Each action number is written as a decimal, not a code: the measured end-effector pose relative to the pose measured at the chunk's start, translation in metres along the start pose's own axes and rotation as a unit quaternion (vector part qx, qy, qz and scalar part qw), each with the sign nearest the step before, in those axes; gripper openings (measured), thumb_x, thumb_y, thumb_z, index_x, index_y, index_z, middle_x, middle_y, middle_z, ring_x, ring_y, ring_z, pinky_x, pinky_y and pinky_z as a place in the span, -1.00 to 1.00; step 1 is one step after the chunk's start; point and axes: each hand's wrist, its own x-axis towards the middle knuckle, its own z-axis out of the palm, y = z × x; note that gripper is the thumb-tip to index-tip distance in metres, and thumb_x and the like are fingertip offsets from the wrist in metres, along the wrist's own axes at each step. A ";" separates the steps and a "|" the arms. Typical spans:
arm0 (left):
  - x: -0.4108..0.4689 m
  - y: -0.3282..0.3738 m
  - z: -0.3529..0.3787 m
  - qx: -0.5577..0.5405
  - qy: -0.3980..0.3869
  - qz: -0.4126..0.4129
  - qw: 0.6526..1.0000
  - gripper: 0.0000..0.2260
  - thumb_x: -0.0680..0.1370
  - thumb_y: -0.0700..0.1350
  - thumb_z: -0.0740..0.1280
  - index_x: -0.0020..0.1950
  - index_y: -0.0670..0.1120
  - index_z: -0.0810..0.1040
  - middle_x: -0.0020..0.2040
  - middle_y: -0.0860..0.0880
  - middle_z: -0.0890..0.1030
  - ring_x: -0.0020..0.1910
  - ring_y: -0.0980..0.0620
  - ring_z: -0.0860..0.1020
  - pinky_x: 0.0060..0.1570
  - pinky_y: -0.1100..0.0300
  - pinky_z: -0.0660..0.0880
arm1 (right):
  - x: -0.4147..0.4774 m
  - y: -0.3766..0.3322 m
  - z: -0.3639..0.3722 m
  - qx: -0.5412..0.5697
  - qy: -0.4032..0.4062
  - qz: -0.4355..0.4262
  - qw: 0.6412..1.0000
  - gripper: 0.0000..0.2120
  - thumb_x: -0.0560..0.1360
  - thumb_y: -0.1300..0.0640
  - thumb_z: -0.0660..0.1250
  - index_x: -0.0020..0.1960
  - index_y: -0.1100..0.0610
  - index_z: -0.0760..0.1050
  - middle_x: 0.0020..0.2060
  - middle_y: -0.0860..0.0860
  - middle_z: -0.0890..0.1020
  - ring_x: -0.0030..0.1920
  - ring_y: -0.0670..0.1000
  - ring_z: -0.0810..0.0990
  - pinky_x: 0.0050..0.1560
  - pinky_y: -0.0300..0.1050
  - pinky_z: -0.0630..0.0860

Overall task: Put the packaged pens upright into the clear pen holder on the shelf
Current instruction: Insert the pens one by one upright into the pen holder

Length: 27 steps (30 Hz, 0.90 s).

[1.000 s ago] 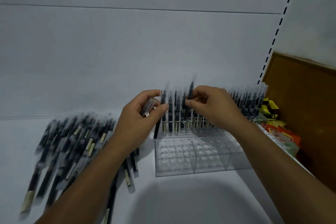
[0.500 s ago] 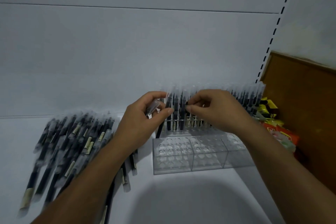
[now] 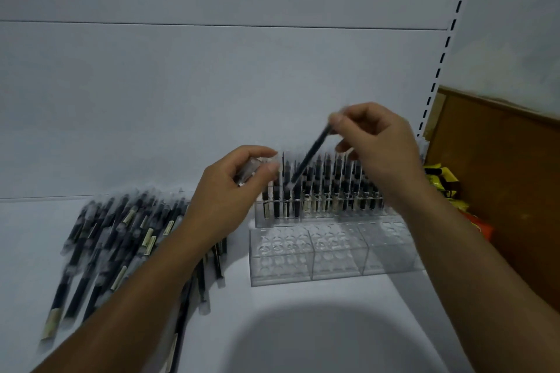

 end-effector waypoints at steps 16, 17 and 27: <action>0.001 0.005 -0.001 -0.035 0.004 0.006 0.999 -0.86 0.59 -0.13 0.29 0.08 0.01 0.61 -0.24 0.07 0.66 -0.34 0.21 0.53 -0.25 0.33 0.47 | 0.020 0.023 0.007 -0.195 -0.023 -0.035 0.980 -0.90 0.53 -0.01 0.38 -0.08 0.02 0.57 -0.24 -0.14 0.61 -0.25 -0.05 0.64 -0.11 -0.01 0.62; 0.001 0.006 -0.001 -0.035 0.004 0.007 0.999 -0.86 0.59 -0.13 0.29 0.08 0.01 0.61 -0.23 0.06 0.66 -0.34 0.21 0.53 -0.25 0.33 0.47 | 0.021 0.023 0.006 -0.207 -0.024 -0.038 0.977 -0.90 0.54 -0.01 0.38 -0.08 0.01 0.56 -0.24 -0.14 0.61 -0.25 -0.05 0.63 -0.16 -0.05 0.59; 0.002 0.009 0.003 -0.036 -0.003 0.005 0.999 -0.85 0.60 -0.15 0.30 0.10 0.03 0.61 -0.22 0.04 0.66 -0.34 0.09 0.52 -0.23 0.19 0.51 | 0.012 0.037 0.015 -0.306 -0.147 0.003 0.940 -0.87 0.54 -0.05 0.36 -0.05 0.00 0.55 -0.19 -0.11 0.62 -0.18 -0.07 0.61 -0.12 -0.14 0.53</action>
